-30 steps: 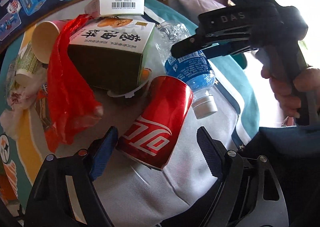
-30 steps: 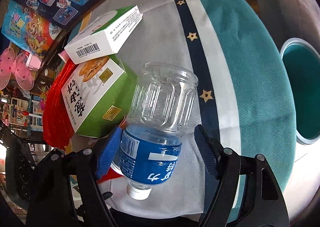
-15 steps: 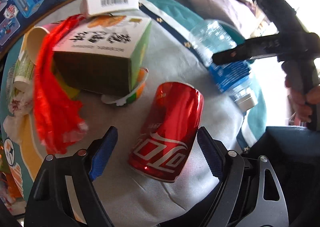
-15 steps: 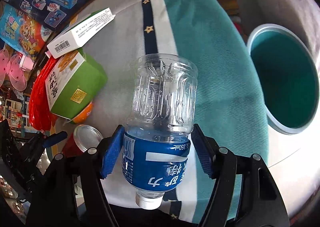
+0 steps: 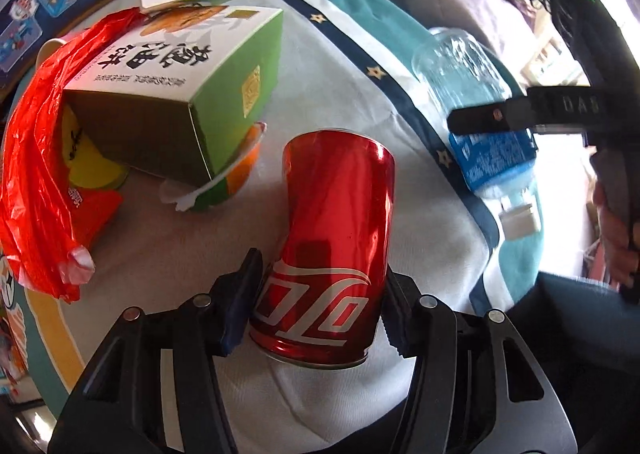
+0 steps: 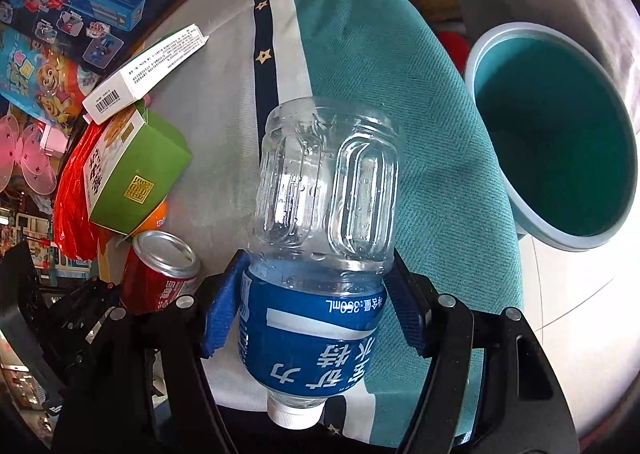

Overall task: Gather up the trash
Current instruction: 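Carry bottle and can over the teal bin and open both tools to drop them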

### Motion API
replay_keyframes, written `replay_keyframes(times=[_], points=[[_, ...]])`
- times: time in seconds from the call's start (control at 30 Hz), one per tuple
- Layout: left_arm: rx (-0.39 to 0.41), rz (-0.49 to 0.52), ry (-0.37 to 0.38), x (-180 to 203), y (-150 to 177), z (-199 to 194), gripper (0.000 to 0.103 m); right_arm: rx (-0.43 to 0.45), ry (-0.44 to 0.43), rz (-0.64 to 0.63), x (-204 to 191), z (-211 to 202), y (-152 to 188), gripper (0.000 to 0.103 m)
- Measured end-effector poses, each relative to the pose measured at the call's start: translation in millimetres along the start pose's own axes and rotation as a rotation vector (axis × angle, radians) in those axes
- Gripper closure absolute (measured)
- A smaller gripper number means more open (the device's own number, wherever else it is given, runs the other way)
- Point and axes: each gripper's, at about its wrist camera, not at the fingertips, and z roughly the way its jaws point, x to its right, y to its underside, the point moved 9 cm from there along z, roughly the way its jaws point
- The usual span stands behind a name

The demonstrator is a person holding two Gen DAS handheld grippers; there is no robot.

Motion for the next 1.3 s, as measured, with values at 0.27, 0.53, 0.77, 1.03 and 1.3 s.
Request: replay_keyframes(times=[0.27,0.53,0.77,1.03,1.3], points=[[0.078,-0.058,-0.016,15.7,-30.4,-12.2,0.049,0.059,-0.057,0.044,22.8,-26.2,-1.2,0.039],[0.124,0.006,0.056,59.4,-82.6,-29.1,0.049,0.228,-0.005,0.189,114.5,-95.9,-39.6,0.040],[0.131,0.074,0.090,113.9,-132.9,-12.8,0.049,0.263,0.101,0.287,204.5,-119.6,-70.5,0.040],[0.073,0.113,0.114,151.2,-159.3,23.9,0.048,0.039,0.018,0.344,228.3,-43.2,-53.6,0.039],[0.024,0.133,0.119,164.5,-169.2,50.1,0.048,-0.030,-0.030,0.379,233.5,-20.8,-41.3,0.027]])
